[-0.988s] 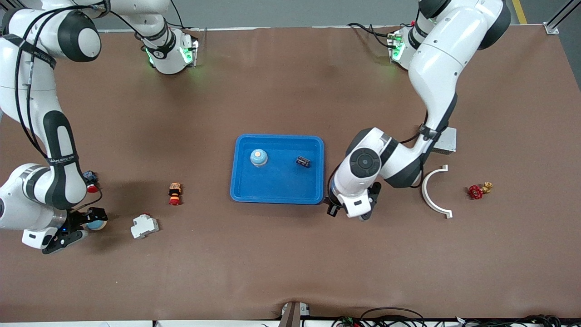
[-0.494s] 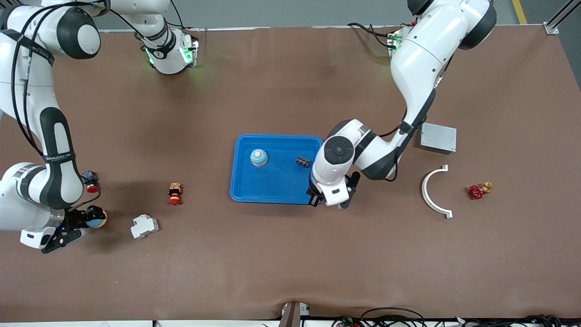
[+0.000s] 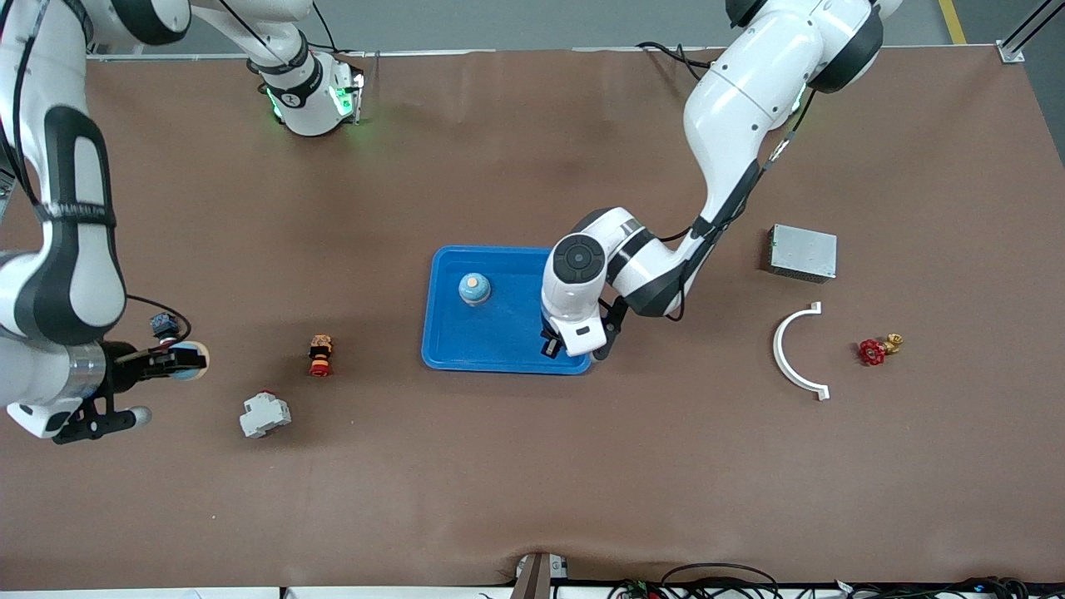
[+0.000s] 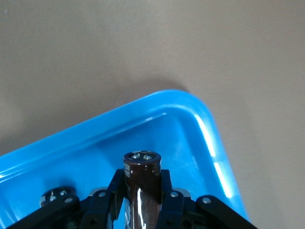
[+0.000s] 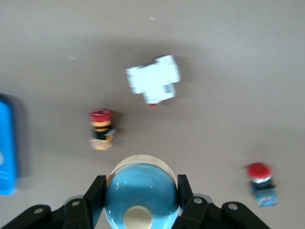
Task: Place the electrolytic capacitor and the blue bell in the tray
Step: 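Lower the capacitor into the tray while the right gripper lifts the bell, then open the left gripper on the capacitor while the right gripper carries the bell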
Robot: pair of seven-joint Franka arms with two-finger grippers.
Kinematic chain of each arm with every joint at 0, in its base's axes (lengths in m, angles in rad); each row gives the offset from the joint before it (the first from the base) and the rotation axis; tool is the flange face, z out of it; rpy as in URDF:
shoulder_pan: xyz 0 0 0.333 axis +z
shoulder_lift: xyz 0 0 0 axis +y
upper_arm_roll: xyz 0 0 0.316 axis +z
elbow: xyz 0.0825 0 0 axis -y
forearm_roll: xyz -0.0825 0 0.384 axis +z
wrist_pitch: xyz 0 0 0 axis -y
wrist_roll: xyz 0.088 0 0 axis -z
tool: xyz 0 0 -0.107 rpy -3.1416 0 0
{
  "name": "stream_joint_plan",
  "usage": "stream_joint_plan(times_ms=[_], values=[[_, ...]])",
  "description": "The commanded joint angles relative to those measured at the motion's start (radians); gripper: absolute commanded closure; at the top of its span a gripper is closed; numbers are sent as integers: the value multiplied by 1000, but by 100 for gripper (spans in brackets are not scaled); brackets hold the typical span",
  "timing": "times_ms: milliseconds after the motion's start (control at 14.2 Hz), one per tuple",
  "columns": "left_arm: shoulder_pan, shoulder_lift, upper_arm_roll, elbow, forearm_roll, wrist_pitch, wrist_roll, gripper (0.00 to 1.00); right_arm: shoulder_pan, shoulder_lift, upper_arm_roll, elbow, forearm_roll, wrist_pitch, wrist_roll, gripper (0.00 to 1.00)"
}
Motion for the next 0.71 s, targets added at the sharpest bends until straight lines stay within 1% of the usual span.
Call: stream_joint_plan(times_ms=[0, 71, 141, 212, 282, 353, 494, 564, 635], values=[[-23, 11, 24, 18, -6, -6, -12, 100, 73, -124, -4, -161, 27, 57, 174, 100], [-23, 11, 24, 18, -7, -6, -11, 100, 107, -182, -2, -239, 27, 120, 243, 100], [-22, 11, 24, 18, -10, -6, -11, 100, 147, -244, -2, -346, 27, 222, 313, 100], [-17, 6, 24, 18, -12, -8, -12, 72, 179, -290, -2, -446, 36, 330, 375, 100], [-11, 0, 24, 20, -12, -9, -11, 22, 208, -319, -2, -536, 72, 432, 424, 100], [-3, -5, 24, 20, -12, -11, -8, 0, 250, -336, -2, -602, 102, 518, 466, 100], [12, -22, 26, 26, -4, -42, 0, 0, 328, -333, -2, -658, 107, 612, 594, 100], [27, -55, 27, 26, 0, -64, 21, 0, 374, -327, -4, -664, 107, 651, 668, 100], [64, -96, 27, 25, 2, -91, 73, 0, 417, -314, -4, -666, 107, 691, 731, 100]])
